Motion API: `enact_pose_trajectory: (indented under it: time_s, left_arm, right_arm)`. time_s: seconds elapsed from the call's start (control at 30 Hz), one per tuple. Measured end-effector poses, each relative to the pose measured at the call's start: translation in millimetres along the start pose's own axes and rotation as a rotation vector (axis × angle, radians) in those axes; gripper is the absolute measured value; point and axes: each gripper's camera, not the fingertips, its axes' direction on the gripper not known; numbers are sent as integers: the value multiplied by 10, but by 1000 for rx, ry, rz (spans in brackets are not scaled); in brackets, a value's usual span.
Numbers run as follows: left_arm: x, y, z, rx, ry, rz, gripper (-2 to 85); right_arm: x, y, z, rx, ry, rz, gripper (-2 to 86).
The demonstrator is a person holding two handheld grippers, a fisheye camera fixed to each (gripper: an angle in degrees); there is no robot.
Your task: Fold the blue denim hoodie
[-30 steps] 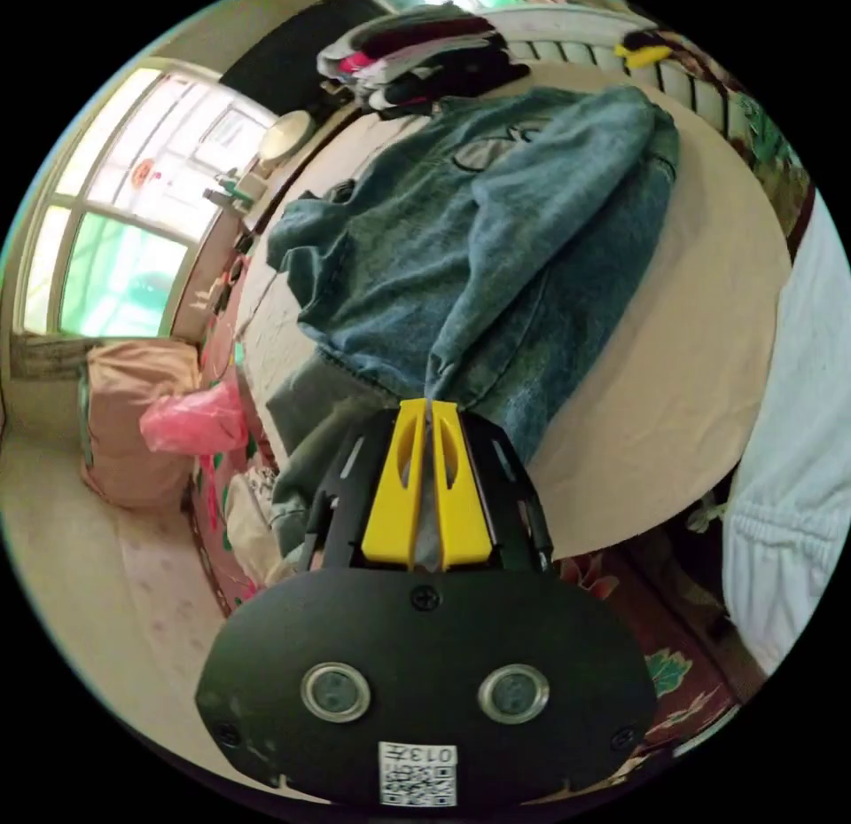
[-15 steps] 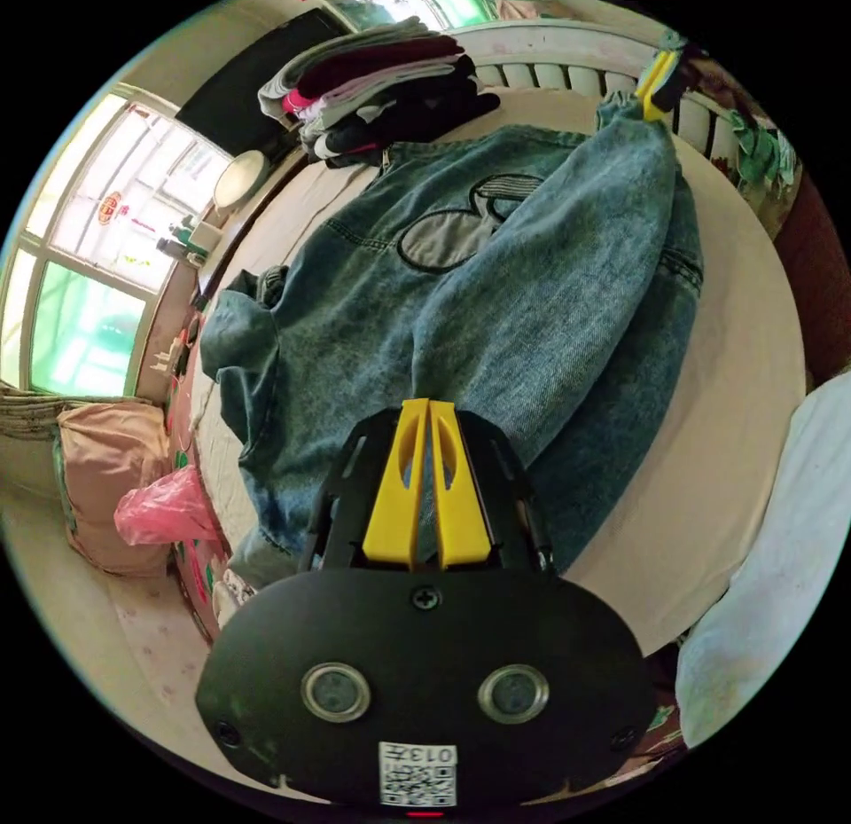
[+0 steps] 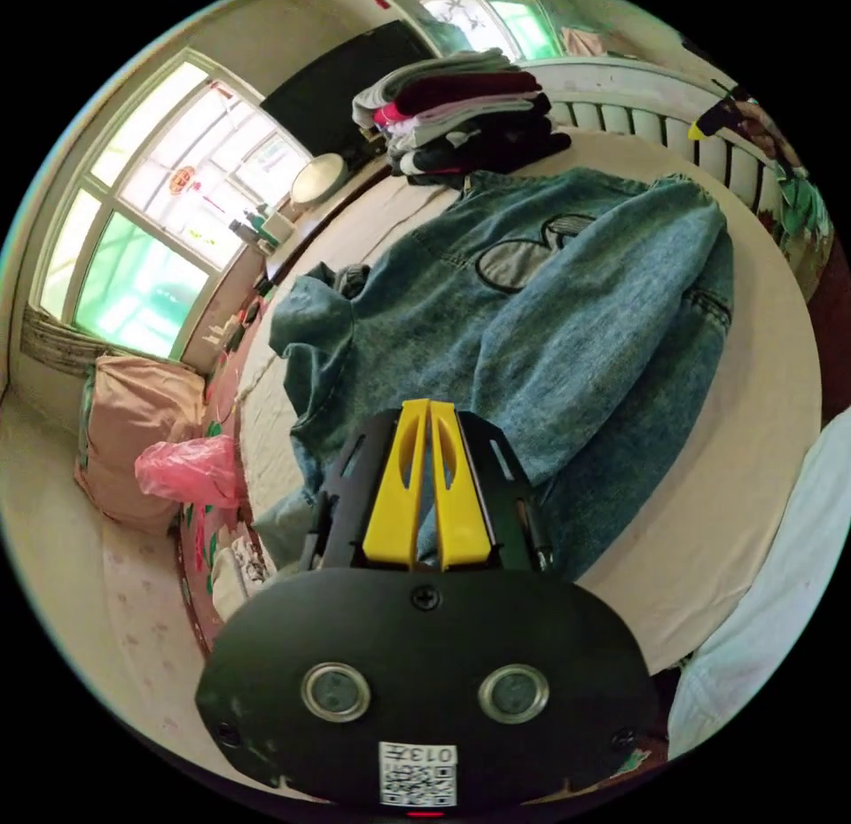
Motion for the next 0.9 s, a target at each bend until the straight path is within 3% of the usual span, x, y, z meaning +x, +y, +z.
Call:
enact_pose_trajectory:
  time_s: [0.17, 0.23, 0.3, 0.4, 0.5, 0.57, 0.67, 0.73, 0.9]
  left_arm:
    - [395, -319, 115, 2, 26, 156, -2]
    - [473, -335, 332, -63, 55, 185, -3]
    - [480, -272, 338, -11, 12, 200, -3]
    - [407, -290, 273, -47, -16, 194, -2]
    - [100, -163, -5, -64, 1, 72, 1]
    - [-78, 48, -219, -59, -56, 10, 6]
    - [-383, 479, -462, -119, -144, -97, 32]
    - [-682, 812, -570, -191, -82, -245, 75]
    - [-861, 1120, -605, -230, 107, -305, 71]
  right_arm:
    - [-1015, -126, 755, -62, 90, -283, 31]
    - [-1091, -150, 1157, -153, 169, -307, 18]
    - [-1050, -136, 1406, -184, 165, -333, 8]
    - [-914, -192, 1353, -173, 111, -293, 3]
    - [-902, -108, 906, -117, 164, -264, 4]
    - [-808, 132, 444, 1, 220, -223, 10]
    - [-568, 468, 247, 22, 268, -141, 47]
    - [-334, 634, 246, 15, 200, -51, 68]
    - [102, 912, 578, -66, 43, 92, 86]
